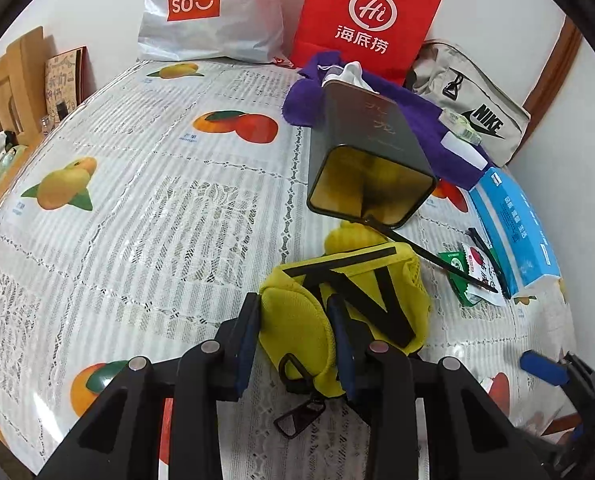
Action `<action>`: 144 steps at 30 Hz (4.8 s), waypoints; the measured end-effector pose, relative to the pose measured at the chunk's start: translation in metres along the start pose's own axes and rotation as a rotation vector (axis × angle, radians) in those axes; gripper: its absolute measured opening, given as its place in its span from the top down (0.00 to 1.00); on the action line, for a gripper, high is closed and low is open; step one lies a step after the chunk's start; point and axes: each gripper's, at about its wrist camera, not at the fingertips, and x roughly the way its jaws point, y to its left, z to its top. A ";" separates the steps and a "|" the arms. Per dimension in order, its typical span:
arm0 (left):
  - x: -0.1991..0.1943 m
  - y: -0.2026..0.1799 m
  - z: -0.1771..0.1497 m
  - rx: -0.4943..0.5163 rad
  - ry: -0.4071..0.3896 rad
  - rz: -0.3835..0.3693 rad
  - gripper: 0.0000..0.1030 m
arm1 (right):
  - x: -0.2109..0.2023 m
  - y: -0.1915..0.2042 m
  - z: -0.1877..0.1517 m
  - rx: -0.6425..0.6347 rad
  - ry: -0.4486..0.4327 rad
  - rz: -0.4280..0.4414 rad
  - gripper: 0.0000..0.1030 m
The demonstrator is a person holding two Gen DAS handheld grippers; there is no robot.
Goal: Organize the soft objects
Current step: 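Grasp the white tissue with the right tool while the left tool lifts the yellow bag, then carry the tissue in the right tool while the left tool carries the yellow bag to the towel, then open the right tool to drop the tissue while the left tool drops the yellow bag on the towel, then grasp the white snack packet with the right tool while the left tool reaches toward the black watch strap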
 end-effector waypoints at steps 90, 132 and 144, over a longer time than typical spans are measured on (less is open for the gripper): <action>0.013 -0.081 0.193 0.102 -0.086 -0.088 0.71 | 0.020 -0.177 0.186 0.114 -0.005 -0.234 0.76; 0.145 -0.113 0.246 0.173 0.097 -0.032 0.62 | 0.063 -0.185 0.220 0.068 0.100 -0.149 0.48; 0.079 -0.103 0.229 0.170 0.028 -0.032 0.48 | 0.013 -0.165 0.180 0.131 0.052 -0.164 0.48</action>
